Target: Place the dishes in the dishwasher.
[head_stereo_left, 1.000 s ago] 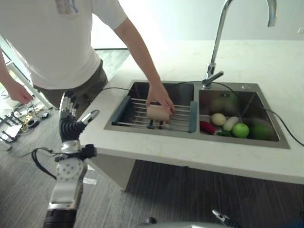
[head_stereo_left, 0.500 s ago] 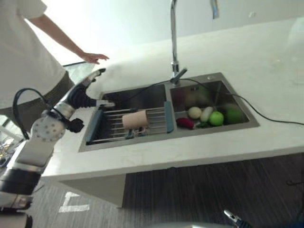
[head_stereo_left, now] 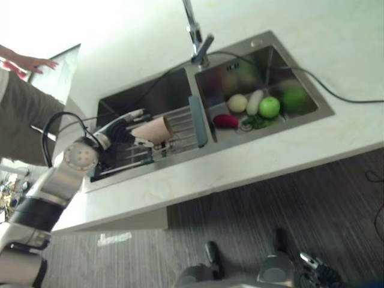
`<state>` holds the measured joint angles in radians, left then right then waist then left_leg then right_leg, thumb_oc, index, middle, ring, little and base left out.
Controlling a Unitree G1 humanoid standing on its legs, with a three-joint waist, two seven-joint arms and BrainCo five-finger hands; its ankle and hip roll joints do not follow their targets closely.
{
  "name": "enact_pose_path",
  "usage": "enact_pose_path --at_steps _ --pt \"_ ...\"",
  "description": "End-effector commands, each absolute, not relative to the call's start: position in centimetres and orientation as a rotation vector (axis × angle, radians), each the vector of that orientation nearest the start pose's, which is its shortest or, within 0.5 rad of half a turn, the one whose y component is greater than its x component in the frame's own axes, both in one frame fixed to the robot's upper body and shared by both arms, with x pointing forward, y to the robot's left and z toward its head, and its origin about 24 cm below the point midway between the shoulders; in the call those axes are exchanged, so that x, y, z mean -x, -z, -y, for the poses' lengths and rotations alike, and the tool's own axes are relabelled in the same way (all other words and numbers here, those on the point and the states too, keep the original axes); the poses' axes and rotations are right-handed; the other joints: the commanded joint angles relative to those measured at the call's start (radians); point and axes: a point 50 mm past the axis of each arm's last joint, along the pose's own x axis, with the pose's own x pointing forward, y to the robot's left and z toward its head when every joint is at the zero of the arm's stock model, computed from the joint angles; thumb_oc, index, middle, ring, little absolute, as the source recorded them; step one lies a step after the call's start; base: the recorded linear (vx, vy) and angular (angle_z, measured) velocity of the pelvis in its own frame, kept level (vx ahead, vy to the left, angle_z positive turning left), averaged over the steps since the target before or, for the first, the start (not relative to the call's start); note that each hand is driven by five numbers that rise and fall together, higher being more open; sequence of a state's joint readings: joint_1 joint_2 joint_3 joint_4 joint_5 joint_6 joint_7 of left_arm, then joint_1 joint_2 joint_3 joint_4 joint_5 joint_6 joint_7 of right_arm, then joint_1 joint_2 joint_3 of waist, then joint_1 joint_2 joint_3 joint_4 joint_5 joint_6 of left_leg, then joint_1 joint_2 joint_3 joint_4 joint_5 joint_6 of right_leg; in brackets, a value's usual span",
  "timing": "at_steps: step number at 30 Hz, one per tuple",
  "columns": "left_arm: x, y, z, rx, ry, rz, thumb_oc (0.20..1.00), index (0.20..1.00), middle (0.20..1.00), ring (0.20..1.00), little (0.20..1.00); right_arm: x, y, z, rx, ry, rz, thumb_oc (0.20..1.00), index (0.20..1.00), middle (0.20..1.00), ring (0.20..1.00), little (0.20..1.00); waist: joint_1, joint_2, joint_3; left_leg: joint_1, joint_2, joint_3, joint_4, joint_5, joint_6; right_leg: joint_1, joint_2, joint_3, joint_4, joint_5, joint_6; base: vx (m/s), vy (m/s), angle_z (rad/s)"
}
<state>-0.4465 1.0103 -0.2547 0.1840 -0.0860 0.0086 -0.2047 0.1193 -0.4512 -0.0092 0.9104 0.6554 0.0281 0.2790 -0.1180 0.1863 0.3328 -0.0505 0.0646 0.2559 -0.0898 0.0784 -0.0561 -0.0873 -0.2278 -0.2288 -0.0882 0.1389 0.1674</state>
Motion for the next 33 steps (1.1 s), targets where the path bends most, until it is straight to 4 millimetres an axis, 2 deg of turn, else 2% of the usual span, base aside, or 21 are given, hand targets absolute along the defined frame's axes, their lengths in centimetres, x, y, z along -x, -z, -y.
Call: enact_pose_path --at_steps 1,7,14,19,33 --pt "-32.1 -20.8 -29.0 -1.08 0.059 0.151 1.0 1.0 1.0 1.0 1.0 -11.7 11.4 29.7 -0.385 0.263 -0.812 1.0 1.0 1.0 1.0 1.0 0.01 -0.066 -0.009 0.005 -0.032 -0.008 0.028 -0.092 -0.001 -0.026 0.001 0.076 0.085 -0.102 0.045 -0.12 -0.001 0.08" --pt "-32.4 -22.9 -28.9 -1.216 -0.04 0.236 1.0 1.0 1.0 1.0 1.0 -12.7 11.2 29.1 -0.393 0.226 -0.786 1.0 1.0 1.0 1.0 1.0 0.017 -0.092 0.034 -0.034 -0.02 -0.014 0.036 -0.079 -0.003 -0.062 0.004 0.069 0.103 -0.098 0.042 -0.06 -0.006 0.03" --pt "-32.4 -25.1 -29.8 -1.274 -0.201 0.318 1.0 1.0 1.0 1.0 1.0 -14.4 10.7 28.3 -0.397 0.184 -0.741 1.0 1.0 1.0 1.0 1.0 0.023 -0.11 0.074 -0.082 -0.006 -0.02 0.055 -0.067 -0.008 -0.117 0.002 0.07 0.139 -0.095 0.038 -0.05 0.009 0.05" --pt "-32.6 -25.0 -29.7 -1.342 -0.189 0.287 1.0 1.0 1.0 1.0 1.0 -15.0 10.4 28.0 -0.406 0.175 -0.72 1.0 1.0 1.0 1.0 1.0 0.028 -0.116 0.087 -0.097 -0.003 -0.026 0.065 -0.067 -0.009 -0.131 -0.001 0.066 0.151 -0.095 0.04 -0.02 -0.007 0.05" --pt "-32.8 -25.1 -30.2 -1.23 -0.252 0.307 1.0 1.0 1.0 1.0 1.0 -16.0 10.1 27.7 -0.416 0.164 -0.699 1.0 1.0 1.0 1.0 1.0 0.029 -0.12 0.11 -0.118 0.002 -0.024 0.075 -0.064 -0.009 -0.161 0.0 0.07 0.174 -0.097 0.038 0.0 0.0 0.0"
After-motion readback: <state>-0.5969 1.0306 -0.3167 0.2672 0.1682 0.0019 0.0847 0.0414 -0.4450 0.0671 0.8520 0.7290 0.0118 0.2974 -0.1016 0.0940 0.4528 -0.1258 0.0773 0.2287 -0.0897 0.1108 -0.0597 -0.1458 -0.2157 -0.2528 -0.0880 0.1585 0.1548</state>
